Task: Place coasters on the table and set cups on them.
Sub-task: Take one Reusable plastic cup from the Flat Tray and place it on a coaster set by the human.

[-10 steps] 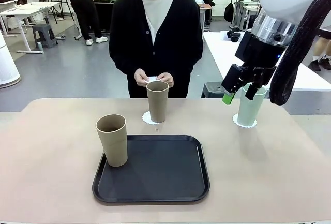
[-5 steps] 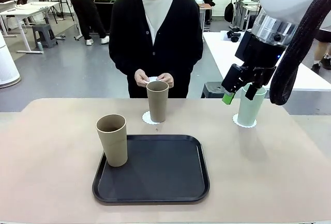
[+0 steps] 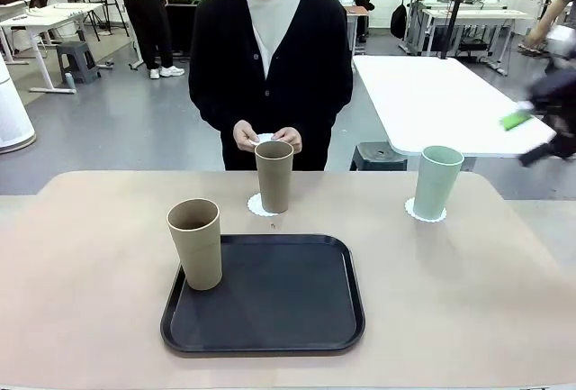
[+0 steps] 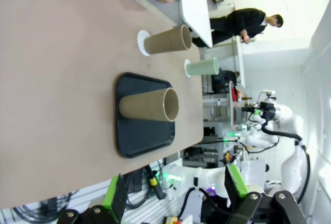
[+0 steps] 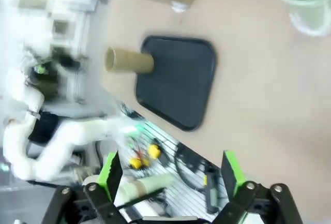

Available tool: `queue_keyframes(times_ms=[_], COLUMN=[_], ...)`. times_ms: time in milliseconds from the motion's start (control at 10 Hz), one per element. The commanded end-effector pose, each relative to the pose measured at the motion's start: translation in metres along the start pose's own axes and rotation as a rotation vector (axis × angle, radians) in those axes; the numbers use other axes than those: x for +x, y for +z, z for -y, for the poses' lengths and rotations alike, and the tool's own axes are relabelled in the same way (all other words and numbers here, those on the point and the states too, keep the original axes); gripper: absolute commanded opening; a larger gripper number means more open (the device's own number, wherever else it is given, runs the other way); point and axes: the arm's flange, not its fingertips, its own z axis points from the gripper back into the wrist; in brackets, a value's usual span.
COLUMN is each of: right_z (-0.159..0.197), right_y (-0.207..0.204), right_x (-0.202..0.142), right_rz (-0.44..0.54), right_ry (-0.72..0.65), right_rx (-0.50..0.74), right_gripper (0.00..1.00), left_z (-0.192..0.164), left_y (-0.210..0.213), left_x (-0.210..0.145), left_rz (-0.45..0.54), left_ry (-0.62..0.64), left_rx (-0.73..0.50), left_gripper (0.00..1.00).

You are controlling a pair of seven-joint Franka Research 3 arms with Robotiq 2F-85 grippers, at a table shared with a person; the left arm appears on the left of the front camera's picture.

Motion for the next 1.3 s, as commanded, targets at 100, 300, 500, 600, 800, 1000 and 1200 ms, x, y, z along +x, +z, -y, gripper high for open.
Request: queue_keyframes(times_ms=[100, 300, 500, 600, 800, 1000, 1200], right_z=[0.106, 0.147, 0.158, 0.157, 0.154, 0.148, 0.153], right_y=[0.029, 0.037, 0.037, 0.036, 0.042, 0.040, 0.041], right_x=[-0.001, -0.013, -0.026, -0.036, -0.046, -0.047, -0.046], right_rz=[0.189, 0.168, 0.131, 0.094, 0.030, 0.030, 0.028], right_ry=[-0.254, -0.161, -0.120, -0.104, -0.102, -0.128, -0.132], right_rx=[0.492, 0.636, 0.660, 0.642, 0.579, 0.534, 0.570], right_gripper=[1.00, 1.00, 1.00, 1.00, 1.00, 1.00, 1.00], left_z=[0.001, 0.001, 0.001, 0.001, 0.001, 0.001, 0.001], left_y=[0.001, 0.001, 0.001, 0.001, 0.001, 0.001, 0.001], left_x=[0.000, 0.000, 0.000, 0.000, 0.000, 0.000, 0.000], left_rz=[0.002, 0.002, 0.002, 0.002, 0.002, 0.002, 0.002], left_ry=[-0.012, -0.012, -0.012, -0.012, -0.012, -0.012, -0.012], left_rx=[-0.014, -0.014, -0.014, -0.014, -0.014, -0.014, -0.014], left_gripper=[1.00, 1.00, 1.00, 1.00, 1.00, 1.00, 1.00])
